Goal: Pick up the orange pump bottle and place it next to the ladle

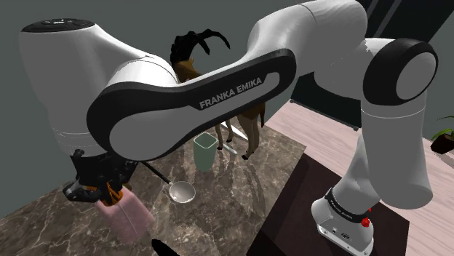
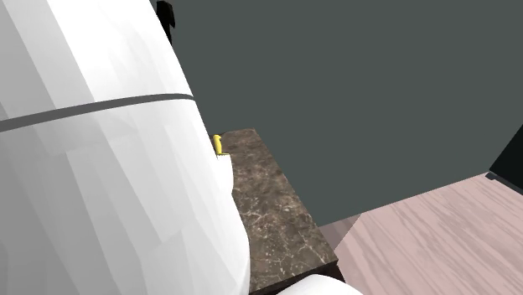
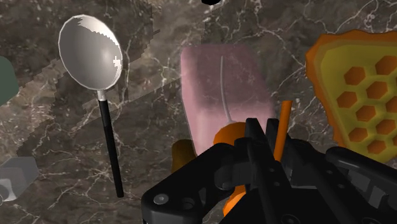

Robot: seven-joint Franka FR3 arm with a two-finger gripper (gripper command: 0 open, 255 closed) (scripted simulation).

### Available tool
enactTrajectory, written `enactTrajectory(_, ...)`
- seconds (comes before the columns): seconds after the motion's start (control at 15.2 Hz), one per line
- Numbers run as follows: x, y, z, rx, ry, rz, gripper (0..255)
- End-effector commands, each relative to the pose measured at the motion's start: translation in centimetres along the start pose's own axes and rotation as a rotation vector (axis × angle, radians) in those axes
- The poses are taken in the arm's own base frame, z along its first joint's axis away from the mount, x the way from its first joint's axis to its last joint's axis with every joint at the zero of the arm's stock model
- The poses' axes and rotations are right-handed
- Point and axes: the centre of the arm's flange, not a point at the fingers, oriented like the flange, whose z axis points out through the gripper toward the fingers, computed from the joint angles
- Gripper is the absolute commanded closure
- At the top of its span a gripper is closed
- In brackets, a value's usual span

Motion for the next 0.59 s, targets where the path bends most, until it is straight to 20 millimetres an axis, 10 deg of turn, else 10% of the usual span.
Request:
enactTrajectory(0.0, 0.0, 0.0, 0.0, 0.000, 0.000, 0.000, 255)
enactTrajectory(0.07, 0.0, 0.0, 0.0, 0.000, 0.000, 0.000, 255)
enactTrajectory(0.13, 0.0, 0.0, 0.0, 0.000, 0.000, 0.000, 0)
enactTrajectory(0.53, 0.0, 0.0, -1.3, 0.000, 0.000, 0.000, 0)
